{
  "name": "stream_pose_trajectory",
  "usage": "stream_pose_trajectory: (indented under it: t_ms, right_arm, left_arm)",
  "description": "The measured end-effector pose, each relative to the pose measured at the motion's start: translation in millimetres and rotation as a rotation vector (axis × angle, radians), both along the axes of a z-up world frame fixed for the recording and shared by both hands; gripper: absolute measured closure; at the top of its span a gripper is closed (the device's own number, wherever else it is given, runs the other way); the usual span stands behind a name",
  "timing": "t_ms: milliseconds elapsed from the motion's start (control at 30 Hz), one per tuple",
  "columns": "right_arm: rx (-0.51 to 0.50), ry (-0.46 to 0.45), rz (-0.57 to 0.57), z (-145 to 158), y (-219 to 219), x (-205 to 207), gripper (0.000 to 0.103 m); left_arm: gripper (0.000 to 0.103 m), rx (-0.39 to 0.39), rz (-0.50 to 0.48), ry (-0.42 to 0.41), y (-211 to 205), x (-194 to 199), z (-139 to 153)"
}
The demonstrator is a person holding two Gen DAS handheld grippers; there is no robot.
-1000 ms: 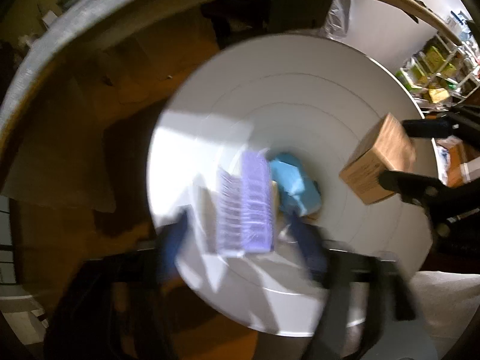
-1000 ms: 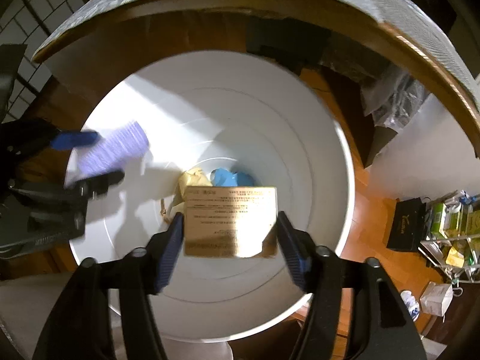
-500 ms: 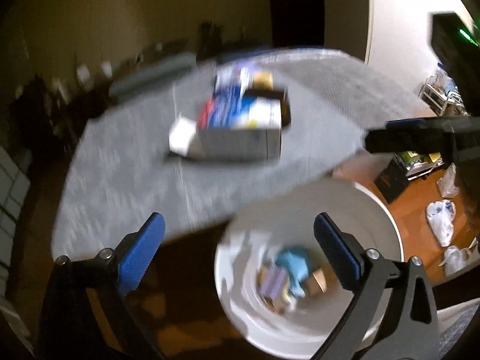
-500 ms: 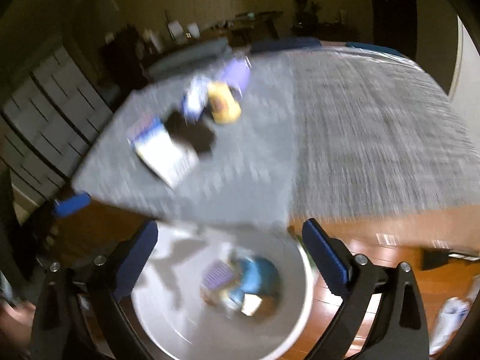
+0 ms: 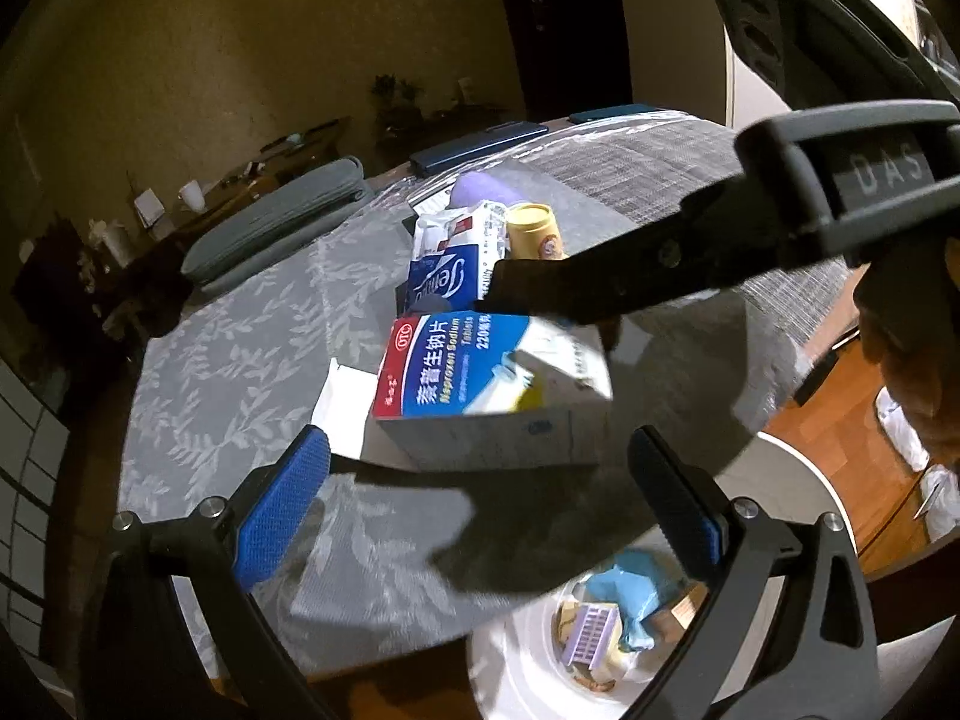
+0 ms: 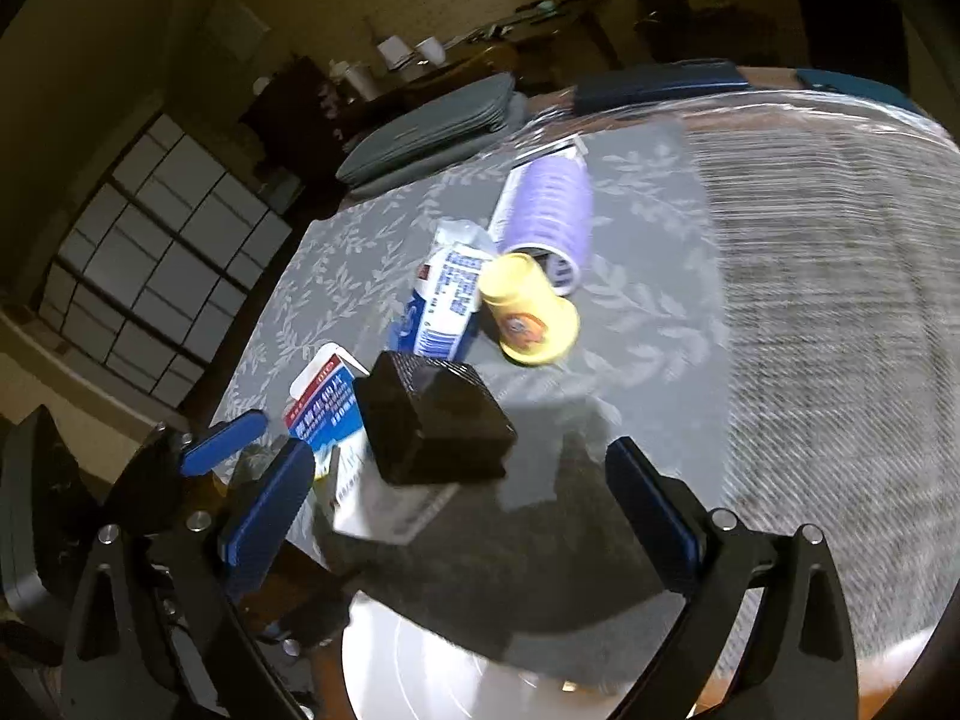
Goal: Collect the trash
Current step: 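Move both tools back over the table toward the remaining items, then grasp the white-and-blue Naproxen box with the left tool while the right tool grasps the black square item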
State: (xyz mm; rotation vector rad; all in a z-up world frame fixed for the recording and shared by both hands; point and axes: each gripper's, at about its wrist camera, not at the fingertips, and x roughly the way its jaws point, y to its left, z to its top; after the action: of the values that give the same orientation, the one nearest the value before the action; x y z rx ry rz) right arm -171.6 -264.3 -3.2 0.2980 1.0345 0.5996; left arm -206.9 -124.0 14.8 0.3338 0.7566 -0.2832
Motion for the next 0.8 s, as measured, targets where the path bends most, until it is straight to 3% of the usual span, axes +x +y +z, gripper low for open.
stream_pose_trajectory:
  t_ms: [167,433,567,667,800]
  right_arm:
    - [0.041,0.016,0.038,-2.7,12.5,16.1,0.016]
    - [0.080,0.048,0.077,-13.1,20.0,23.8,0.041]
    - [0.134,0.051,0.076,-14.2,15.5,24.1,0.053]
    - [0.134,0.032,0.072,-11.0,13.8,25.2,0.062]
    - [0.132,0.027,0.075,-9.9,10.8,28.9,0.062]
  left_arm:
    - [0.003,-0.057,-0.007,0.004,4.9,11.4,-0.3]
    - [0.003,-0.061,-0.061,-0.013,-1.4,18.6,-1.6]
    - [0.019,-0.062,-0.082,0.003,-2.4,20.1,-4.6]
    - [0.020,-0.053,-0.091,-0.002,-4.9,17.0,-4.5]
    - [0.020,-0.057,-0.090,0.001,-4.3,16.0,-4.4]
